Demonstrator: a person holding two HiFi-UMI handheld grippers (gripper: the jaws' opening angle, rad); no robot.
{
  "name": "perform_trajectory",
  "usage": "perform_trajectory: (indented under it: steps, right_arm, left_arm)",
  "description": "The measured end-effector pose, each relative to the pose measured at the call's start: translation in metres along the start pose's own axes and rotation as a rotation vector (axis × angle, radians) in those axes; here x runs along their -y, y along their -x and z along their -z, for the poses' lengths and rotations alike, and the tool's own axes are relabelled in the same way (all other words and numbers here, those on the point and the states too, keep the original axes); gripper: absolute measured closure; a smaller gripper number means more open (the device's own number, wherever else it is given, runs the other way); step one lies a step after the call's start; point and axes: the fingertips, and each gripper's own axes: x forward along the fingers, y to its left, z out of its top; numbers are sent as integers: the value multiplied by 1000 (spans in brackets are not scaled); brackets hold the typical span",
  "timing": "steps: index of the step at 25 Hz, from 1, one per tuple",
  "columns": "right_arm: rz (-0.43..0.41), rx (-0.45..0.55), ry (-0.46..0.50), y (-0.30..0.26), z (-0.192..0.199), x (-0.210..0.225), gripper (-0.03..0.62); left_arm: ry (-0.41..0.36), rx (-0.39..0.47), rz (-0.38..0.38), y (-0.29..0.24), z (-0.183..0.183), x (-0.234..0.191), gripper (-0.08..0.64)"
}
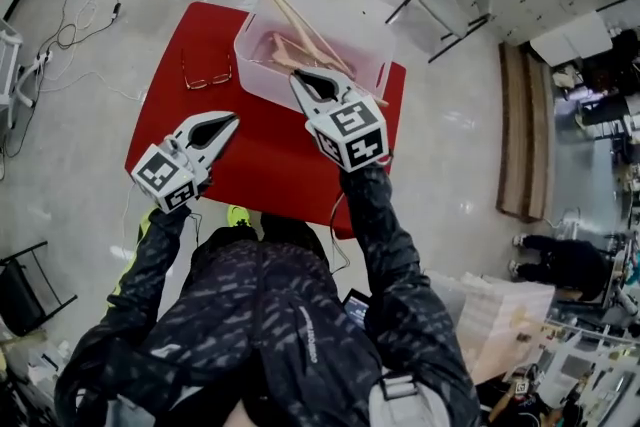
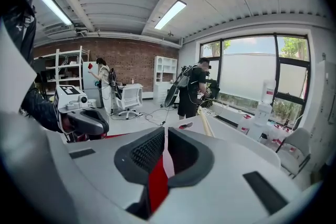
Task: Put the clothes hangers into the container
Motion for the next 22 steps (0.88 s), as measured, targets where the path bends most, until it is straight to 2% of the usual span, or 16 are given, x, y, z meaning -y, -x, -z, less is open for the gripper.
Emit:
perform_trajectory:
  steps: [5,11,15,22]
  right_arm:
    - [-14,27,-33,38,18,-19,561]
    - [-99,169,9,82,18,-56,563]
    - [-160,168,-2,115,33,-72,563]
    - [-234,183,-10,177,74,-76,561]
  left_arm:
    - [0,-6,1,-7,7,34,548]
    - [-24,-1,-52,-8,2,70,549]
    - [29,25,-91,-12,-1,106,548]
    - [46,24,-125,-37,24,181,548]
